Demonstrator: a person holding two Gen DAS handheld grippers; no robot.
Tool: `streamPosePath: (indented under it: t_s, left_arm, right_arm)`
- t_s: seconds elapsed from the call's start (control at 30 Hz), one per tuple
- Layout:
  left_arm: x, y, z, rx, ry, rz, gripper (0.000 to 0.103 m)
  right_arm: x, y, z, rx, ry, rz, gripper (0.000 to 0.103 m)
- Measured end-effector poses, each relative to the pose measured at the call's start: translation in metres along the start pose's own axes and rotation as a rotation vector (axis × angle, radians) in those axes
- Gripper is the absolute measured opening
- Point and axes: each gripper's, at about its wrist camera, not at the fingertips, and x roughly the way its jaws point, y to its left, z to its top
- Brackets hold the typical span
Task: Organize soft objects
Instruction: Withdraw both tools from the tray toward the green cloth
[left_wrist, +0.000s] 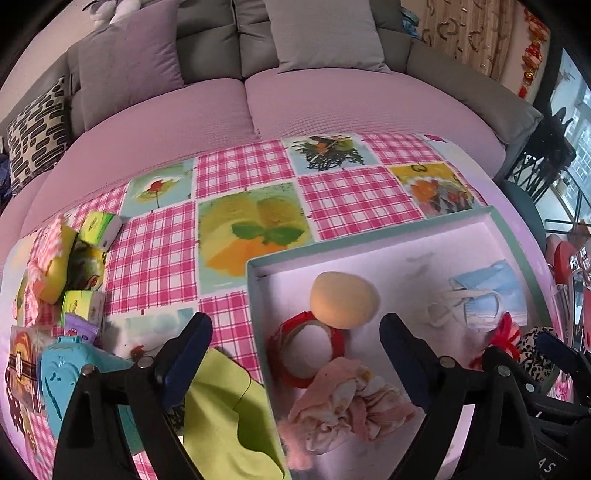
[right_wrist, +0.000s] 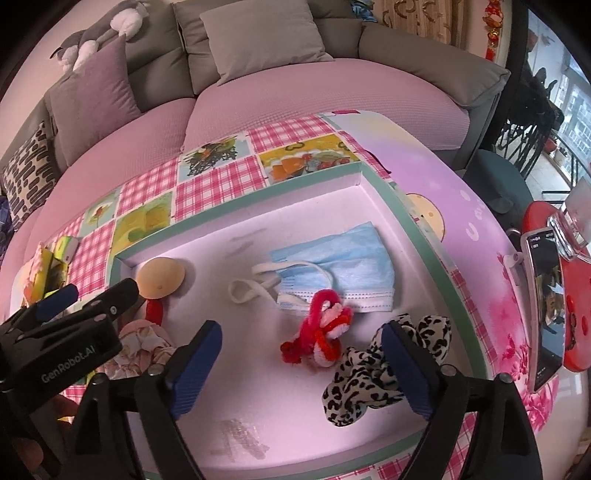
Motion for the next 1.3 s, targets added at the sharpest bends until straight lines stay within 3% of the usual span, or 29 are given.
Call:
streamPosePath:
  t_s: [0.07,0.93,1.3]
  left_arm:
    - [0.001,0.002,-0.001,-0.008,0.005,0.005,0.092]
    - [-0.007,0.016,-0.002,-0.064,-0.003,0.011,0.093]
    - [-0.031,0.023,-0.006,-0.058,-0.019,0.004,0.093]
  right_arm:
    - [0.001,0.001,0.0,-0.004,0.001,0.002,0.101]
    - [-0.002,0.006,-0.001,-0.025,-0.001,0.013,0.102]
    - [-0.014,0.014,-0.002,-0.053,-0.018,0.021,0.102]
